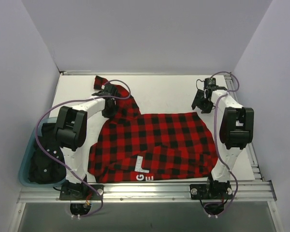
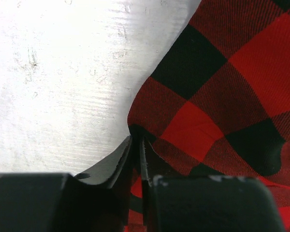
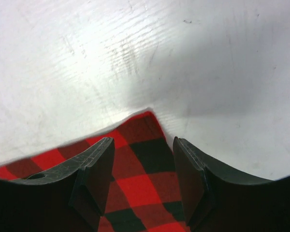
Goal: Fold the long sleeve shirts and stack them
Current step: Fold the shirt
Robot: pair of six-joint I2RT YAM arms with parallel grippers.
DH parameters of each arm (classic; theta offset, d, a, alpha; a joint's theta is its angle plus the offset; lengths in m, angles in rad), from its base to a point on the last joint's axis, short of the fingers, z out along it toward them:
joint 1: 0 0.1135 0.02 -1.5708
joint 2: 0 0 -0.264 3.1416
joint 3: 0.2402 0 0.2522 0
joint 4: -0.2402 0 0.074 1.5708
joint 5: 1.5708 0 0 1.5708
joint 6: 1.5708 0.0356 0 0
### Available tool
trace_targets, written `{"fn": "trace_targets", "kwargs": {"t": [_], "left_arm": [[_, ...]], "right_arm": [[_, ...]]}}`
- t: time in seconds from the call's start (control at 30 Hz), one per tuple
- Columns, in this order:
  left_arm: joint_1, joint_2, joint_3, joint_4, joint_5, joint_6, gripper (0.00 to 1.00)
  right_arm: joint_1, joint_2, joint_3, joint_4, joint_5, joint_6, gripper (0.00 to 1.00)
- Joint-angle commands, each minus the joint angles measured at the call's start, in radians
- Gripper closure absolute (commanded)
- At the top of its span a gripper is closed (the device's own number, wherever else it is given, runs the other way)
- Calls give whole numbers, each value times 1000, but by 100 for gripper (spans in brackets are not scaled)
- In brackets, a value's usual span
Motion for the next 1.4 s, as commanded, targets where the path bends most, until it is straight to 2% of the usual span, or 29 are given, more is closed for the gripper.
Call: {"fn": "trace_targets", "kwargs": {"t": [0.0,0.27,0.43,0.77,0.87,0.9,0.97,1.0,1.03,1.07,1.1,1.13,1.37], "left_arm": [[-6,69,-6,-36,3,26,82],[-12,63,-3,-39,-2,25,83],[-12,62,-2,-43,-5,21,84],[-12,65,0,-47,-7,20,84],[-12,69,4,-50,-11,20,83],[-12,68,4,-50,-11,18,84],[-14,66,3,-50,-11,23,84],[-12,66,1,-50,-10,26,84],[-12,63,0,-50,-11,29,85],[-11,62,0,-49,-11,31,93],[-9,57,3,-50,-11,34,95],[-9,54,4,-49,-11,35,100],[52,-21,0,-12,45,31,100]], "right_arm": [[-14,51,47,-19,-1,-11,48],[-8,142,123,-45,-33,-27,50],[0,194,160,-131,-50,-52,51],[37,139,74,-174,19,-61,53],[37,140,71,-180,28,-75,61],[37,142,71,-180,37,-81,68],[37,155,82,-182,39,-84,74],[37,158,88,-182,36,-87,83],[37,163,94,-182,36,-89,87],[35,162,108,-183,34,-92,91],[35,162,114,-183,33,-93,97],[35,154,120,-185,31,-101,100],[29,54,153,-183,36,-115,100]]}}
